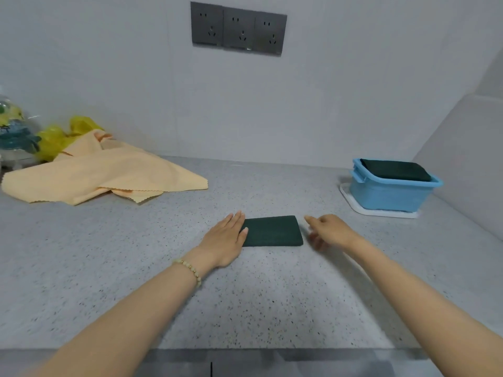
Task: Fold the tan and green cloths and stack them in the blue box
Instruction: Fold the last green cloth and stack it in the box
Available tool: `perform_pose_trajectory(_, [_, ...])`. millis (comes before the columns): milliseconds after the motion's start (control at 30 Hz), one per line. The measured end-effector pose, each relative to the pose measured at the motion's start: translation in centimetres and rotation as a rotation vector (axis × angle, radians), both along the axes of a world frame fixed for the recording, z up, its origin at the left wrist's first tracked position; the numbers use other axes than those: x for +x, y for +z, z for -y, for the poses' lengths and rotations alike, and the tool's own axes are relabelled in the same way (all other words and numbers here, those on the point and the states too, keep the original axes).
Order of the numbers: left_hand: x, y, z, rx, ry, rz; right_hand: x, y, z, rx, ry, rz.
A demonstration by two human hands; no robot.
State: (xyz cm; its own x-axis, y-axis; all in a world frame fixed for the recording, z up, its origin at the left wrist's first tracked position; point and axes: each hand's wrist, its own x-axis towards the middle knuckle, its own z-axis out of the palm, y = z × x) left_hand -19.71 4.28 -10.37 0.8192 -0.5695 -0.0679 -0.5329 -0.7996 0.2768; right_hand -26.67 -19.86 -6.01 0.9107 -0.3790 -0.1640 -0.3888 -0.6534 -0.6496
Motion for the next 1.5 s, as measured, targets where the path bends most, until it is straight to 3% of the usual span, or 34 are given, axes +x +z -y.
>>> perform_pose_trajectory(100, [-0.1, 0.0, 0.1, -0.030, 0.010, -0.009, 0.0, 1.6, -0.3, 0.484, -0.051, -0.159])
perform_pose_trajectory(200, [-0.3, 0.0, 0.0, -0.054, 0.003, -0.017, 0.5, 1.9, -1.8, 0.815, -0.109, -0.136])
perform_pose_trajectory(300, [-0.3, 0.0, -0.2, -0.114, 0.008, -0.045, 1.3, 1.1, -3.4, 0.991, -0.182, 0.001])
perform_pose_trajectory(400, [-0.1, 0.8, -0.1, -0.396, 0.080, -0.179, 1.8, 1.3, -3.7, 1.069, -0.165, 0.131])
perform_pose_trajectory(533, [0.7, 4.2, 2.0, -0.897, 0.277, -0.447, 1.8, 3.9, -1.1, 1.149, -0.121, 0.324])
perform_pose_trajectory(600, [1.3, 6.2, 4.1, -1.002, 0.327, -0.720, 1.5, 5.7, 0.9, 1.197, -0.106, 0.408])
perform_pose_trajectory(700, [2.3, 8.5, 8.3, -1.225, 0.201, -1.186, 0.7, 8.1, 4.7, 1.238, -0.088, 0.496])
perform_pose_trajectory(800, [3.4, 10.5, 13.1, -1.315, 0.197, -1.216, 0.0, 9.7, 9.1, 1.177, -0.113, 0.574])
perform_pose_trajectory(967, [4.9, 14.0, 21.8, -1.235, 0.192, -1.070, -0.3, 12.2, 17.8, 0.968, -0.323, 0.705])
perform_pose_trajectory(1100, [6.2, 16.0, 29.7, -1.214, 0.187, -0.943, 0.5, 13.3, 24.7, 0.660, -0.516, 0.742])
perform_pose_trajectory(1200, [7.6, 15.0, 33.6, -1.105, 0.222, -0.710, 1.8, 12.0, 28.1, 0.409, -0.611, 0.713])
perform_pose_trajectory(1367, [9.9, 11.4, 36.3, -0.929, 0.210, -0.407, 3.8, 8.4, 31.0, 0.216, -0.592, 0.616])
perform_pose_trajectory(1500, [10.9, 9.6, 37.2, -0.938, 0.257, -0.368, 5.0, 6.1, 32.4, 0.048, -0.558, 0.595])
